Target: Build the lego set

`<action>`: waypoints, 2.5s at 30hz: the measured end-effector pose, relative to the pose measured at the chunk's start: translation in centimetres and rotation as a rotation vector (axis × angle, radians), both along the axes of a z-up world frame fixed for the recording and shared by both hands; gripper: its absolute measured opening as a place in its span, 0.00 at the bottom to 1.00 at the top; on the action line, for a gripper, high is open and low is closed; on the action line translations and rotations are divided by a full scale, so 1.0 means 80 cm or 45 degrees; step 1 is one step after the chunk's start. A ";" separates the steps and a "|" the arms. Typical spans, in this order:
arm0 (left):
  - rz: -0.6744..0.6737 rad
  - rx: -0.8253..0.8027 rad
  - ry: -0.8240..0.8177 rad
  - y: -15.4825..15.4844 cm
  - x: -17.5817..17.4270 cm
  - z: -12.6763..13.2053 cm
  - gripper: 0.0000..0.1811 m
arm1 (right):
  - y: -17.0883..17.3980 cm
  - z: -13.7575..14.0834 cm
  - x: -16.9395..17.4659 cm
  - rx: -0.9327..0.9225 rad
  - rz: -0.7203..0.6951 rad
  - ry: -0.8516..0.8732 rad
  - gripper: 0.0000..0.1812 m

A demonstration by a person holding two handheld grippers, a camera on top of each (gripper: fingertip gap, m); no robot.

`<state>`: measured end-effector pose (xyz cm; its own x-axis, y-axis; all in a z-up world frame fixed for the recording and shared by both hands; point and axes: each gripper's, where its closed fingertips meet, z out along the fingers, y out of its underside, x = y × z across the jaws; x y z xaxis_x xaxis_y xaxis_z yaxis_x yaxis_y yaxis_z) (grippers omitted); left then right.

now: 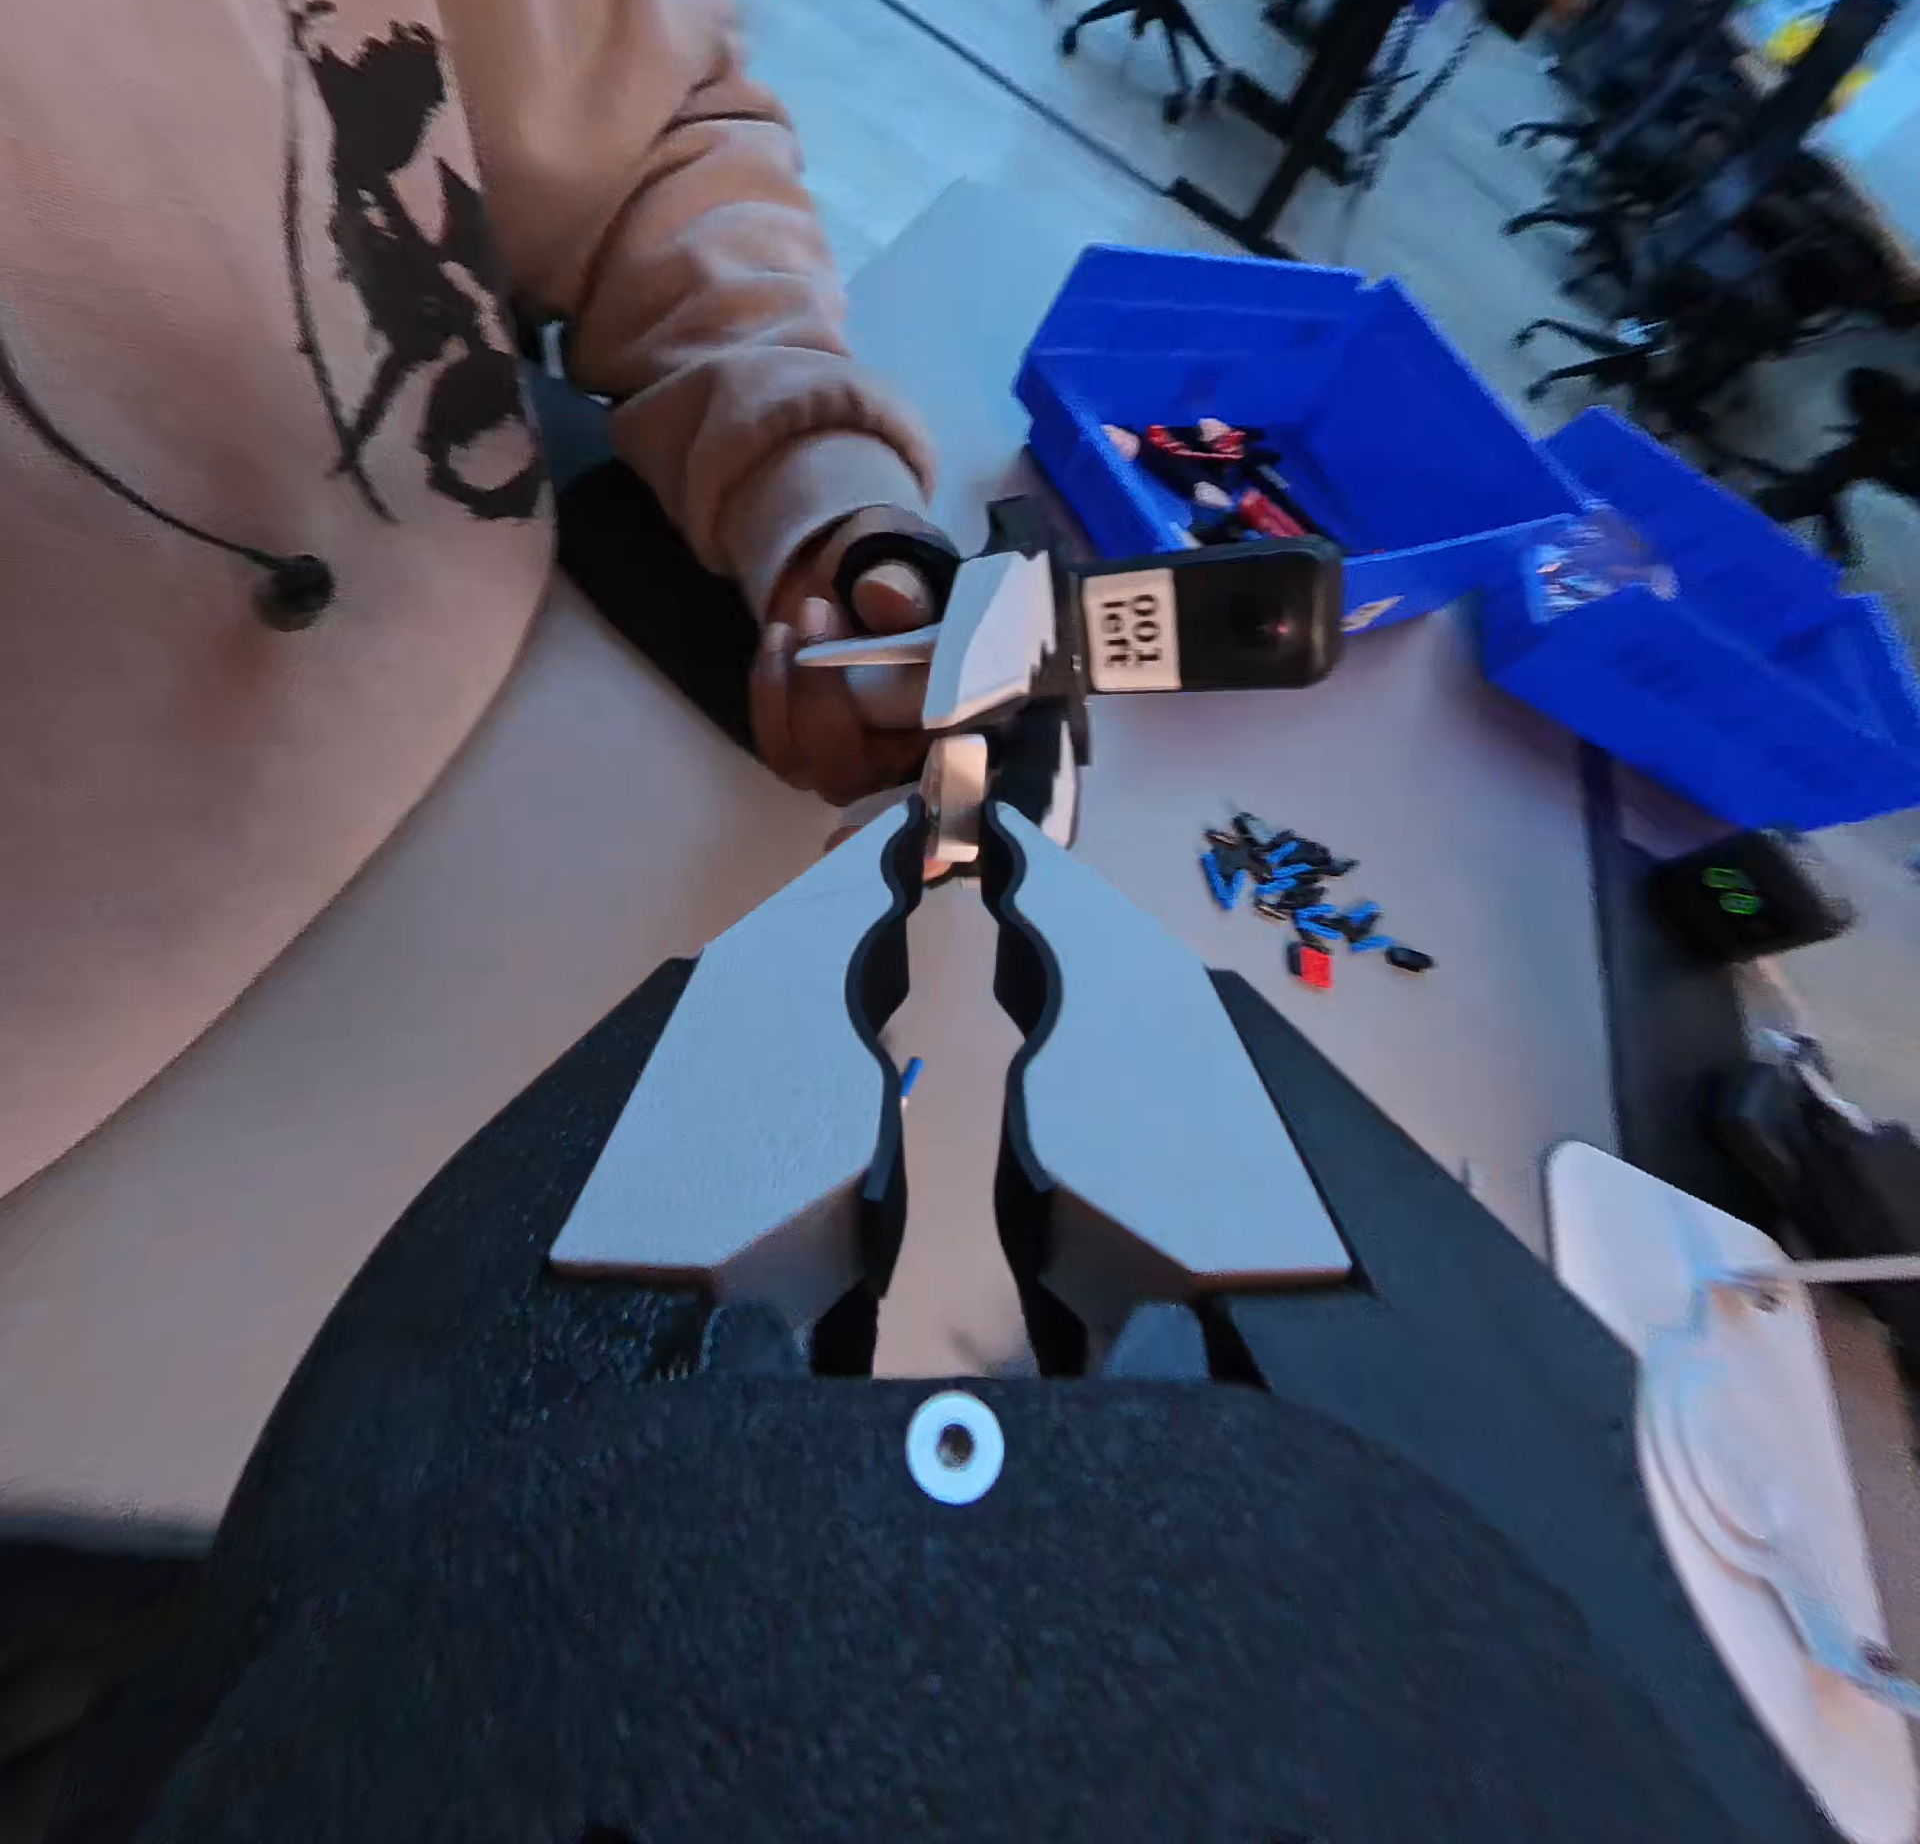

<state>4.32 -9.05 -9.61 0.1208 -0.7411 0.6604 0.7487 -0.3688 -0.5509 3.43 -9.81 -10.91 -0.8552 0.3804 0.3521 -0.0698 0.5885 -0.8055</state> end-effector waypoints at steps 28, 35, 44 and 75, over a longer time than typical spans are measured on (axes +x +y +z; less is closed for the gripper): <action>-0.553 0.007 0.363 -0.038 0.068 -0.015 0.12 | -0.039 -0.016 0.068 0.167 0.656 -0.799 0.03; 0.026 0.193 0.748 -0.017 0.003 -0.018 0.12 | 0.011 -0.015 0.016 0.005 0.097 -0.413 0.17; 0.201 0.190 0.935 0.001 -0.044 -0.061 0.13 | 0.062 -0.195 0.035 0.168 -0.569 -0.601 0.35; 0.304 0.258 1.139 0.016 -0.056 -0.079 0.13 | 0.044 -0.117 -0.003 -0.161 -0.591 -0.270 0.27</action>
<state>-0.14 -7.74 -15.96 0.6834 -0.7216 0.1109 0.0611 -0.0949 -0.9936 3.19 -6.32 -20.29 -0.6343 0.7643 0.1162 0.3475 0.4161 -0.8403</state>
